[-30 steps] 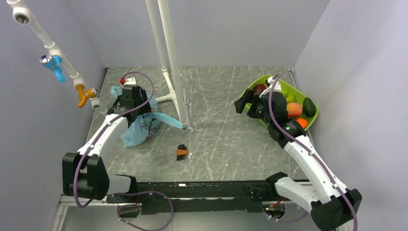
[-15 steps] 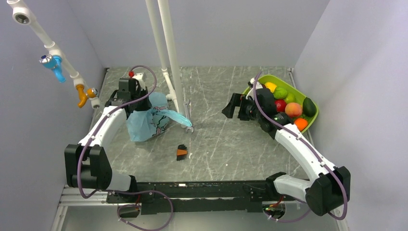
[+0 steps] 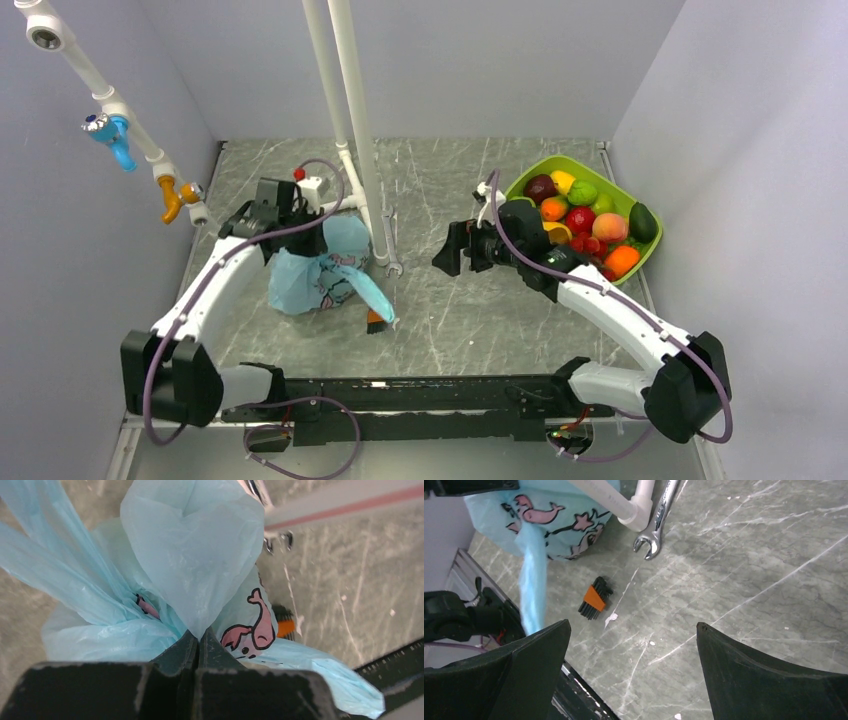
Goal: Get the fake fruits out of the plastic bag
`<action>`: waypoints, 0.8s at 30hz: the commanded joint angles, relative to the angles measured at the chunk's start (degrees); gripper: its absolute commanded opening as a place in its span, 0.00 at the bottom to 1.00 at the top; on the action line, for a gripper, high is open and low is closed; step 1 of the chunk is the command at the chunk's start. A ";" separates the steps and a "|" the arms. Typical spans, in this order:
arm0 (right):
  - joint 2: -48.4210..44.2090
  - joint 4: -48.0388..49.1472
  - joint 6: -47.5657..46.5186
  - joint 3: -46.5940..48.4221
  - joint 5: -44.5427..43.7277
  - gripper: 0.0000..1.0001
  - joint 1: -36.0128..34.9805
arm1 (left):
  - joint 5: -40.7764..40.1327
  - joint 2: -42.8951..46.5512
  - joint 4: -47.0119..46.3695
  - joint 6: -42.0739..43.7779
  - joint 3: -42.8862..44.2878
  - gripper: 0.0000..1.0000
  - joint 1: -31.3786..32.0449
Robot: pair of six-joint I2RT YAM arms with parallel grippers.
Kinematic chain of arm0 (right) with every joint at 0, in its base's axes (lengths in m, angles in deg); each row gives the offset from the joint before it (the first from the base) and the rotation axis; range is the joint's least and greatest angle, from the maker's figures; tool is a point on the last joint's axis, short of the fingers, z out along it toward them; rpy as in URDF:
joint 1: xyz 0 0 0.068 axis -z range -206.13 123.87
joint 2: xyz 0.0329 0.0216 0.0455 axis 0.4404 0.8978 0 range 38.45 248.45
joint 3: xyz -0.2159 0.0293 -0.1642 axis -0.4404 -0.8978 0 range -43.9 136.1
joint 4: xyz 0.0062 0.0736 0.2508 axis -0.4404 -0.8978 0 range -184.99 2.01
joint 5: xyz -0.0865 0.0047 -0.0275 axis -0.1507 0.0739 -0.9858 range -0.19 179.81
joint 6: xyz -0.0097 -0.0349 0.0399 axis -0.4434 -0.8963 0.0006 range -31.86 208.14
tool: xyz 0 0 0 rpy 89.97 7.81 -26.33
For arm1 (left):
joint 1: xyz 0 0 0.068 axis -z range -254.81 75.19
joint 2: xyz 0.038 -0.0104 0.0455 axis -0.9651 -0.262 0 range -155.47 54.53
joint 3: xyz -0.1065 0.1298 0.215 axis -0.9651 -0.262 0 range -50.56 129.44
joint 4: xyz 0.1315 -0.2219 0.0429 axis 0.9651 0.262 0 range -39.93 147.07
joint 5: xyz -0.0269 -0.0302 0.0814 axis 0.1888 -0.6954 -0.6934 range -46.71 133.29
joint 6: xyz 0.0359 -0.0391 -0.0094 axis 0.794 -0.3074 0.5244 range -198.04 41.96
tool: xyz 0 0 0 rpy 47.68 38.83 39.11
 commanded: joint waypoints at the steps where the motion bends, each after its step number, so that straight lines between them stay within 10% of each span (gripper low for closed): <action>1: -1.03 5.77 -3.58 -1.19 -1.53 1.00 -4.52 | 8.22 8.53 0.98 -0.19 -4.18 0.08 -0.09; 8: -1.43 12.80 -3.90 -0.88 -6.93 1.00 -15.07 | 11.03 18.10 -0.26 -10.34 -10.57 0.61 0.57; 11: 0.78 14.19 -3.58 0.18 -7.53 1.00 -18.80 | 6.80 24.89 1.34 -14.56 -12.81 0.99 0.57; 18: 8.12 20.33 -0.41 4.02 -14.68 1.00 -25.38 | -10.32 30.54 12.20 -19.82 -10.69 0.94 0.57; 24: 13.19 25.32 5.78 7.28 -18.22 1.00 -28.40 | -9.00 33.56 9.37 -22.04 -12.21 0.89 0.52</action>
